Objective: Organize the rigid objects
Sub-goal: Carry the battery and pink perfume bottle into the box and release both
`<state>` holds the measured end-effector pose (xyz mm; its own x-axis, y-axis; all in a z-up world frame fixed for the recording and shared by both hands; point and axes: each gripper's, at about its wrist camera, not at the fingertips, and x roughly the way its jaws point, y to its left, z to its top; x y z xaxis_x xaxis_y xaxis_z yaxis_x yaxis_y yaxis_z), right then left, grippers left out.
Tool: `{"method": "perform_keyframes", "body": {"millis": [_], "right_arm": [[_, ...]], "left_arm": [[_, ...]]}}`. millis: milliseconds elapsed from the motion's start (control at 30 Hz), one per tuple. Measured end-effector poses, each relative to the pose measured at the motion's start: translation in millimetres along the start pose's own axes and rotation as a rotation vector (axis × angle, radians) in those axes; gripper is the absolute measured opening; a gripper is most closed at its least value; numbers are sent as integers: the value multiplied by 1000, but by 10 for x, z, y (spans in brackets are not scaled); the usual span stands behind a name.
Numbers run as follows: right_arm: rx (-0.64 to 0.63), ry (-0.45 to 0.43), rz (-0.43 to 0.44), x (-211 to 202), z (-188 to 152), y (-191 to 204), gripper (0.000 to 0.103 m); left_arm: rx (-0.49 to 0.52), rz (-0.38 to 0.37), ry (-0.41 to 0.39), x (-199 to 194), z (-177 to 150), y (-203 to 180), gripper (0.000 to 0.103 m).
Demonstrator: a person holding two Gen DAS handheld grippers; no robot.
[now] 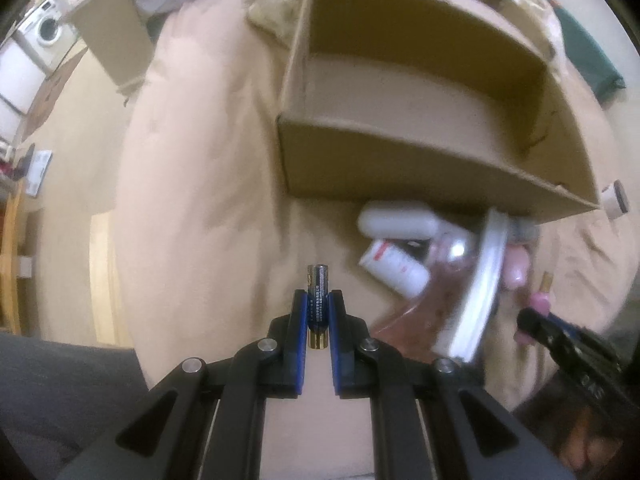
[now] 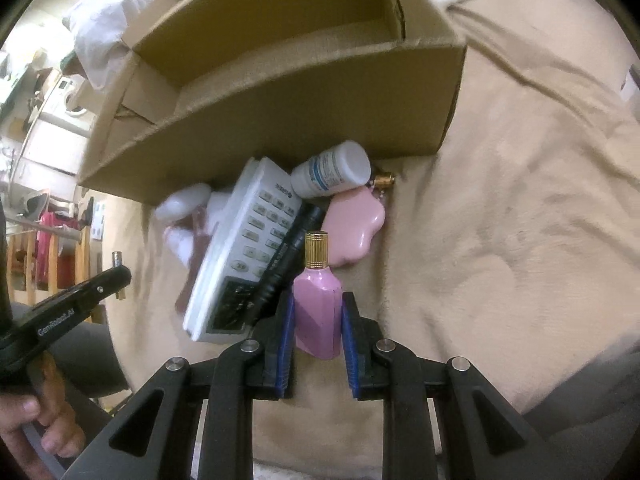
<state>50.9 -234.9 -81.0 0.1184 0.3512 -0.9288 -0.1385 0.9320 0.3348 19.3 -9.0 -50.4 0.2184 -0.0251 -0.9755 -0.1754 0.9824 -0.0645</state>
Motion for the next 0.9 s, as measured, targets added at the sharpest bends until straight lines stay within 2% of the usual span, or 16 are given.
{"method": "perform_keyframes", "body": {"millis": [367, 433, 633, 900], "right_arm": [[-36, -103, 65, -490, 82, 22, 24], [-41, -127, 87, -571, 152, 29, 24], [-73, -191, 114, -791, 439, 76, 24], [-105, -236, 120, -849, 914, 120, 24]], "left_arm": [[59, -45, -118, -592, 271, -86, 9], [72, -76, -131, -662, 363, -140, 9], [117, -78, -162, -698, 654, -289, 9], [151, -61, -175, -508, 1035, -500, 9]]}}
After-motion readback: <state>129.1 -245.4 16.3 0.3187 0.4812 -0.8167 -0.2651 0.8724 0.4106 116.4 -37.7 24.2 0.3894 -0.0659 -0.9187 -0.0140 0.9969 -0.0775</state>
